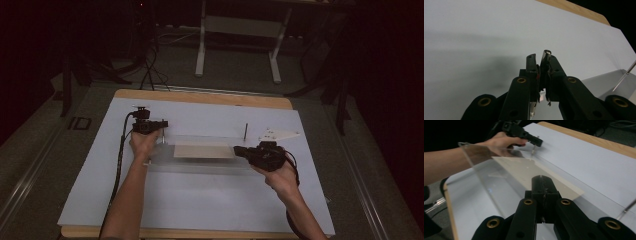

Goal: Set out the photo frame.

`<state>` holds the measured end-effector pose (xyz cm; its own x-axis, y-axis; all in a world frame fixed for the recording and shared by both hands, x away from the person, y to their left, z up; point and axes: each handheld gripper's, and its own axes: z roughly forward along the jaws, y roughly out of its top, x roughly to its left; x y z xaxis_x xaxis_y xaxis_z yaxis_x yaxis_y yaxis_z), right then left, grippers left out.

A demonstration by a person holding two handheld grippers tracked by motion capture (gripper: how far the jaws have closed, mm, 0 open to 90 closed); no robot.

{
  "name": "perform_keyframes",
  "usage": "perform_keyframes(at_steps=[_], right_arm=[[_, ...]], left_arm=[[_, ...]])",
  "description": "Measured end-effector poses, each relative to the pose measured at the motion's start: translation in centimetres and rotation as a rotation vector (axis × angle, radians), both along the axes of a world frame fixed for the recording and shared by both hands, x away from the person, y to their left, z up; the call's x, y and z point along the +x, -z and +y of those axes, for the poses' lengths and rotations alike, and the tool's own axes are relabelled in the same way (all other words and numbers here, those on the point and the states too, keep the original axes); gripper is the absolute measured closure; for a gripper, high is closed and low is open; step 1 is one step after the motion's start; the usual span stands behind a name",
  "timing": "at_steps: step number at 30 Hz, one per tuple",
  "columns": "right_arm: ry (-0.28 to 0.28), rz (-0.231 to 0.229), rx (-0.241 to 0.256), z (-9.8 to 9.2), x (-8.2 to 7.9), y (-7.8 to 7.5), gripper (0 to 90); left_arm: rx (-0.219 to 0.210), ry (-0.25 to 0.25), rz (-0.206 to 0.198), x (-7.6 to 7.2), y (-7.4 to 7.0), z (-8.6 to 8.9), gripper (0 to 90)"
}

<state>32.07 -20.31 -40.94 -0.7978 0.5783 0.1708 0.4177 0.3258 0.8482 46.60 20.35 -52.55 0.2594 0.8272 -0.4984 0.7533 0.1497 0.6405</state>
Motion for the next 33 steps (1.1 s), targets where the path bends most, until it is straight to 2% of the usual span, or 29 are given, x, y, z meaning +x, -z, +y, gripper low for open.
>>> perform_keyframes(at_steps=[1,2,9,13,20,24,30,33], right_arm=[[0.0,0.0,0.0,0.0,0.0,0.0,90.0],[-0.018,-0.016,0.002,0.3,-0.9,-0.4,90.0],[-0.054,-0.033,0.0,0.8,-2.1,-0.7,90.0],[-0.068,-0.029,0.018,1.1,-3.2,-0.1,90.0],[-0.079,-0.027,-0.013,1.3,-4.5,0.9,90.0],[-0.092,-0.043,-0.021,1.4,-4.7,1.5,90.0],[-0.099,-0.042,-0.045,2.2,-4.9,2.5,90.0],[-0.094,-0.044,-0.041,2.6,-4.9,2.9,90.0]], left_arm=[[0.0,0.0,0.0,0.0,0.0,0.0,83.0],[-0.004,-0.001,0.002,0.0,0.0,0.0,82.9],[-0.011,-0.003,0.004,0.0,0.1,0.0,82.7],[-0.016,-0.005,0.008,0.0,0.1,0.0,82.6],[-0.021,-0.007,0.011,0.1,0.1,0.1,82.4],[-0.023,-0.009,0.013,0.1,0.1,0.1,82.3],[-0.025,-0.009,0.017,0.1,0.1,0.0,82.2],[-0.023,-0.008,0.019,0.1,0.1,0.0,82.1]])
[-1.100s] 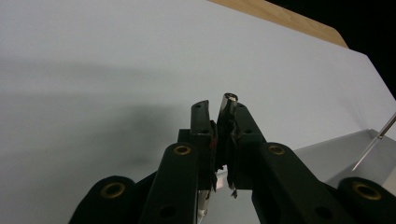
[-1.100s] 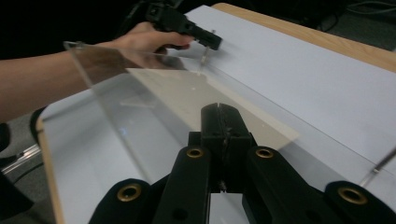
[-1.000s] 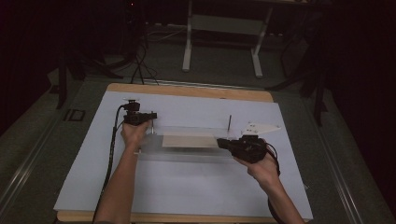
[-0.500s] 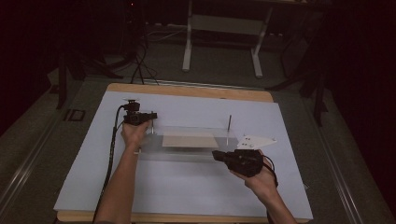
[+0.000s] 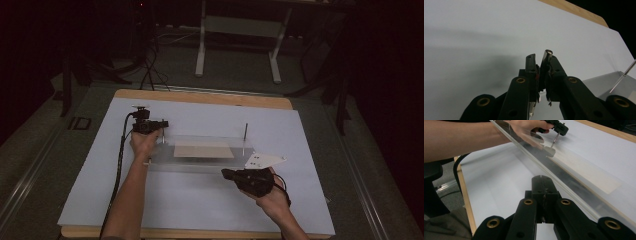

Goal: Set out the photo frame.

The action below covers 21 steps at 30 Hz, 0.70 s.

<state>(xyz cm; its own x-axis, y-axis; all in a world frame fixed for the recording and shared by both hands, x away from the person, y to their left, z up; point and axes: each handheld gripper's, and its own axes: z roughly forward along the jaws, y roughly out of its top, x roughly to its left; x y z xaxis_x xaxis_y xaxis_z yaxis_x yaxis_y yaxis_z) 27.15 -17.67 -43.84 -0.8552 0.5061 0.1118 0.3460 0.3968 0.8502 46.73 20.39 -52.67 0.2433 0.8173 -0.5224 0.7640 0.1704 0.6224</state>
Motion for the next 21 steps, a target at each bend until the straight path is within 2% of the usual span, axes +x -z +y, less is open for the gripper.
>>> perform_keyframes(at_steps=[5,7,14,21], right_arm=[[0.018,-0.014,-0.013,0.8,0.1,0.7,90.0],[0.025,-0.012,-0.002,1.0,0.2,0.9,90.0],[0.062,-0.036,0.006,1.6,0.1,1.1,90.0],[0.064,-0.039,0.009,2.0,0.2,1.2,90.0]], left_arm=[[-0.001,0.001,0.001,0.0,0.0,0.0,82.1],[-0.002,0.002,0.001,0.0,0.0,0.0,82.1],[-0.013,0.001,0.012,0.1,0.0,0.1,81.8],[-0.021,0.004,0.016,0.2,0.1,0.1,81.5]])
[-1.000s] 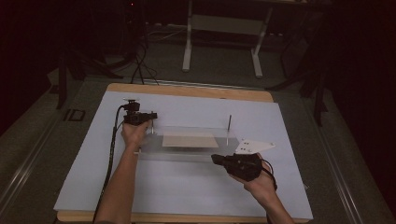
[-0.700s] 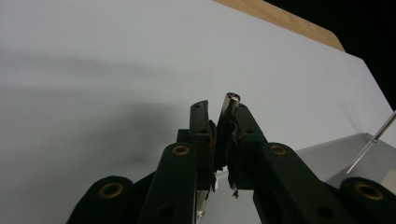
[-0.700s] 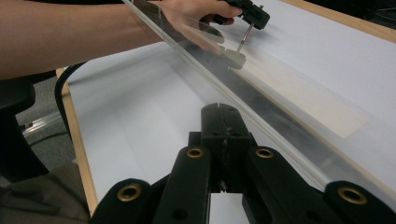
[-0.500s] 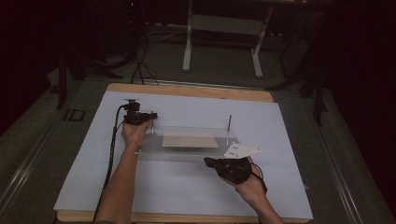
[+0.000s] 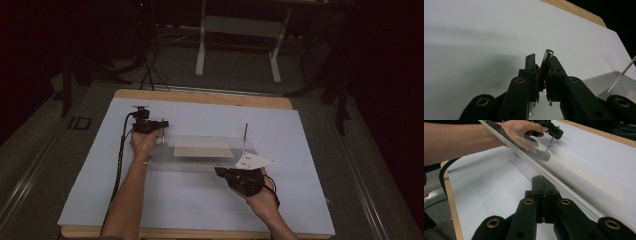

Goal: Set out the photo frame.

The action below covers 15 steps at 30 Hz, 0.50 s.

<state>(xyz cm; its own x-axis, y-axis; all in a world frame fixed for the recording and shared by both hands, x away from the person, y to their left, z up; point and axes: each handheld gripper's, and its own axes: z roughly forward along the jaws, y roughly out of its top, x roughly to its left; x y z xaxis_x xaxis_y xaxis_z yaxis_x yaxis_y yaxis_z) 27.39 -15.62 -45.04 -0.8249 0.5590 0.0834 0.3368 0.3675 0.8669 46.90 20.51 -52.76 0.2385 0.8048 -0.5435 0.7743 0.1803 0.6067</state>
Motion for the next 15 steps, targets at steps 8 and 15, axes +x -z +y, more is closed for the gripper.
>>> perform_keyframes(at_steps=[8,15], right_arm=[[-0.006,-0.014,-0.009,0.8,0.3,0.1,90.0],[-0.002,-0.03,-0.023,1.1,0.6,-0.3,90.0]], left_arm=[[0.004,0.015,-0.01,0.0,0.0,0.1,81.7],[0.018,0.025,-0.018,0.0,-0.1,0.1,82.0]])
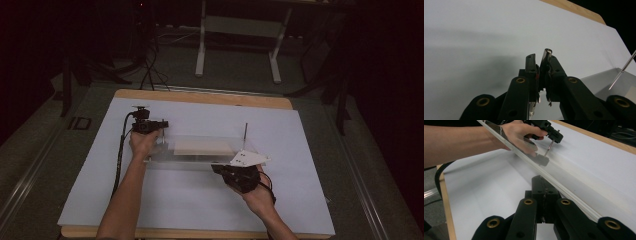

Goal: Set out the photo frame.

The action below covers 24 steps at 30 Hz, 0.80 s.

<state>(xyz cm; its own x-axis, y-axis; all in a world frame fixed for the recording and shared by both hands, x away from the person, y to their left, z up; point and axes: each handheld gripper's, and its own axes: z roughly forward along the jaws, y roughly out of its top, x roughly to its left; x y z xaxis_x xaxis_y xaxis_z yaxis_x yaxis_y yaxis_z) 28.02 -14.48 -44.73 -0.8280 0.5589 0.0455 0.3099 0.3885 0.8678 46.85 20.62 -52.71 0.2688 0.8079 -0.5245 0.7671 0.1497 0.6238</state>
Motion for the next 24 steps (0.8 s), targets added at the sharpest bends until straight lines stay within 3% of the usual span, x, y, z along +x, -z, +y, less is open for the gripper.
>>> perform_keyframes(at_steps=[8,14,15,24], right_arm=[[0.009,-0.007,0.002,0.1,0.3,-0.3,90.0],[0.017,-0.011,0.015,0.0,0.7,-0.7,90.0],[0.017,-0.007,0.02,0.0,0.8,-0.8,90.0],[0.024,-0.004,0.027,0.0,1.2,-1.1,90.0]], left_arm=[[0.019,0.011,-0.017,-0.1,0.0,0.0,81.3],[0.062,0.03,-0.047,-0.5,-0.4,0.2,71.5],[0.083,0.038,-0.062,-0.7,-0.7,0.3,70.4],[0.12,0.056,-0.131,-2.1,-1.5,1.2,64.5]])
